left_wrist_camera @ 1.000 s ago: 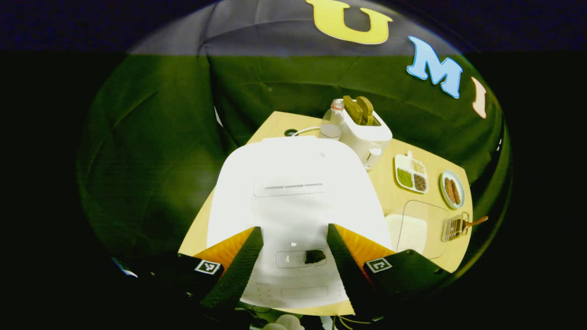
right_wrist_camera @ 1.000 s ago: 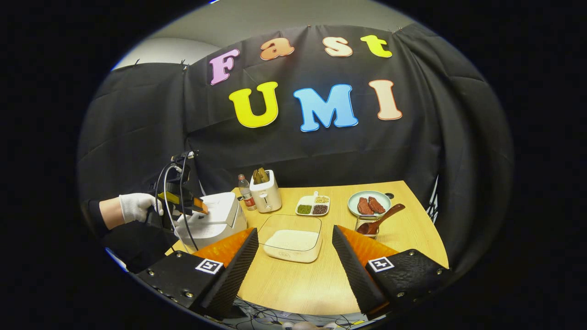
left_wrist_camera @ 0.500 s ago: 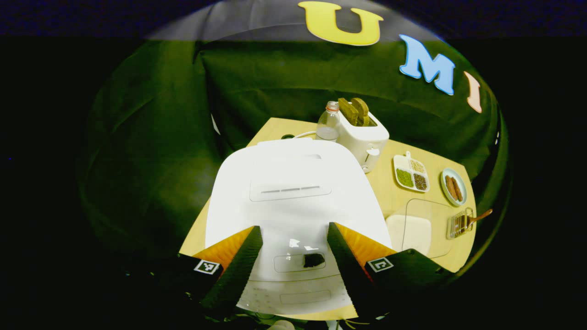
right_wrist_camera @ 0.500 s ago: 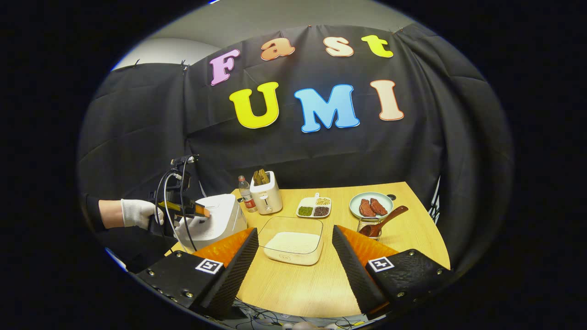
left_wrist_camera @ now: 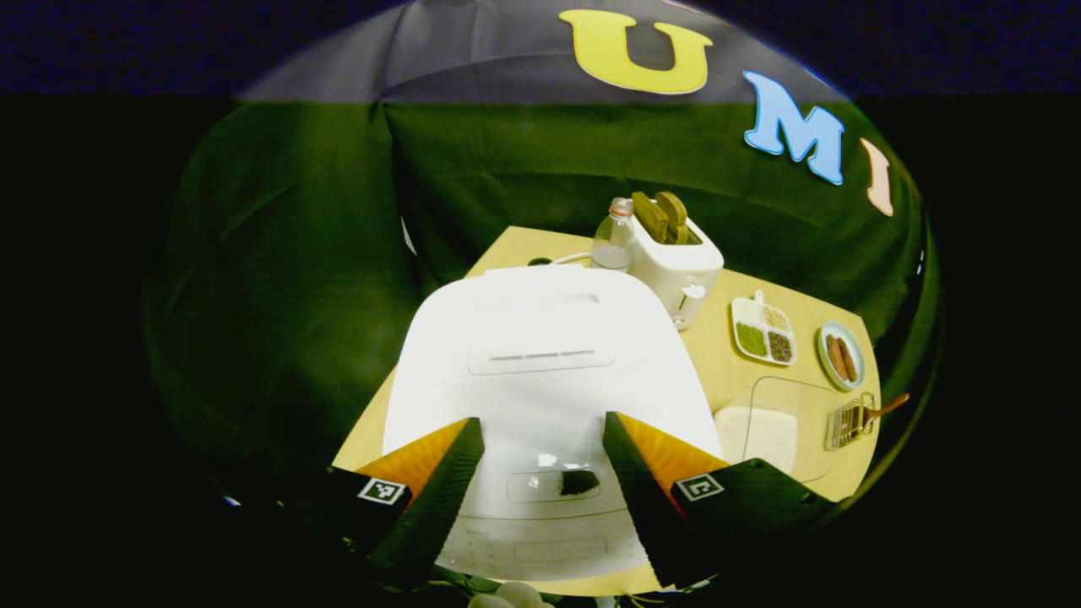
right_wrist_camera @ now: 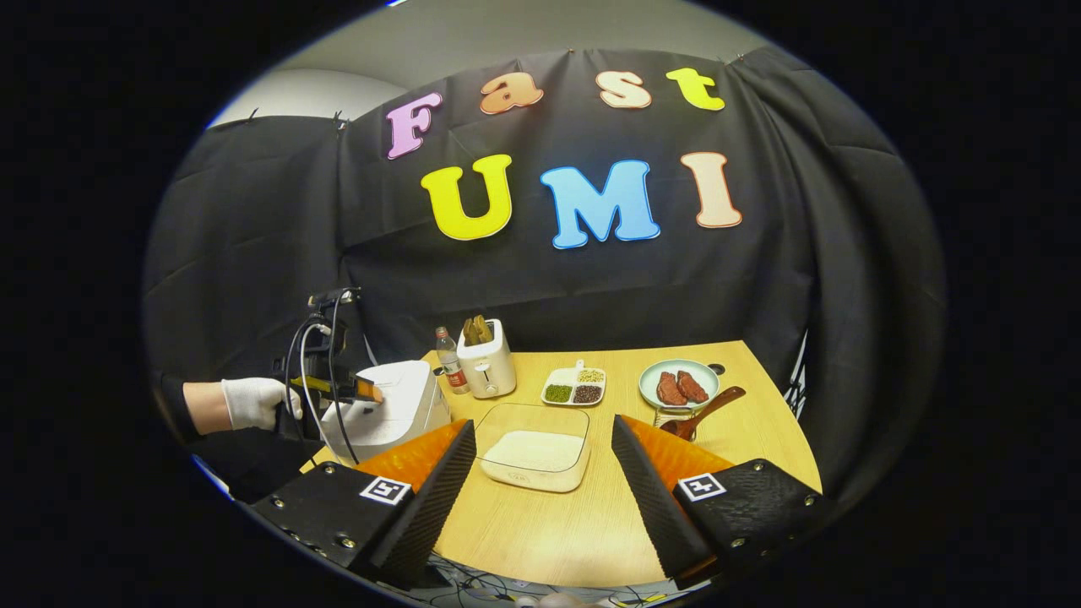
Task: Close the left gripper, press the button to open the rice cooker; take a wooden spoon from the chopstick holder with the right hand, scoop a spoonful of rice and pour it into the rice cooker, then put the wooden spoon back into the chopstick holder.
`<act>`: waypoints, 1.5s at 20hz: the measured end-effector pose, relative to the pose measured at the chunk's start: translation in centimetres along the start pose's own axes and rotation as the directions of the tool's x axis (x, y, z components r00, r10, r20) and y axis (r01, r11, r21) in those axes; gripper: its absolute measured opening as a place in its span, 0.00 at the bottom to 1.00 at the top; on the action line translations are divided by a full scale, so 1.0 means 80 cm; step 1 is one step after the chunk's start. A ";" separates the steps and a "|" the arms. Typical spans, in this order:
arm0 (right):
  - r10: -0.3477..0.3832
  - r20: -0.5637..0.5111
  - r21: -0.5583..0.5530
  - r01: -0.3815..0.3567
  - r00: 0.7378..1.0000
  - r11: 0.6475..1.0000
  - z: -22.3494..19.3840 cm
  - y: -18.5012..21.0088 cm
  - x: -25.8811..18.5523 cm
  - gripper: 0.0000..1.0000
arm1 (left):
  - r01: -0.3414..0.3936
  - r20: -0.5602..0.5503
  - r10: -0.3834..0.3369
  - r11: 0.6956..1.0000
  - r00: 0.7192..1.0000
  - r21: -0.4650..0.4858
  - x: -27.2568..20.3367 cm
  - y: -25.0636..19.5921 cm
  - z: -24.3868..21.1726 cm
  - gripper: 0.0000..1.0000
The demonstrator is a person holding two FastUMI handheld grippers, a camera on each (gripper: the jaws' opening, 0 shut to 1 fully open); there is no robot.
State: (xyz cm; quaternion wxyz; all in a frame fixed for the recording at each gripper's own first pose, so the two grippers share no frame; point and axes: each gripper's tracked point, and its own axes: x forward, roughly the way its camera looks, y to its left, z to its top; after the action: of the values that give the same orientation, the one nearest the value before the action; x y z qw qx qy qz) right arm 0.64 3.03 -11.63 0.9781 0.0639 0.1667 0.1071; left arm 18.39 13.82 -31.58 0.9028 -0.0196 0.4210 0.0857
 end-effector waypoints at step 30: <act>-0.162 0.335 -0.008 0.174 0.928 0.985 0.127 -0.043 -0.046 0.99 | 0.145 0.719 -0.187 0.982 0.669 0.121 -0.458 -0.117 0.083 1.00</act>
State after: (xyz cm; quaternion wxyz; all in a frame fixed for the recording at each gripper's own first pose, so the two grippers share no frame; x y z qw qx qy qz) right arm 1.31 -2.10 -1.55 0.9987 0.0483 0.0018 0.0136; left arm 1.90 0.24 0.34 0.9996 0.0020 0.0272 -0.0072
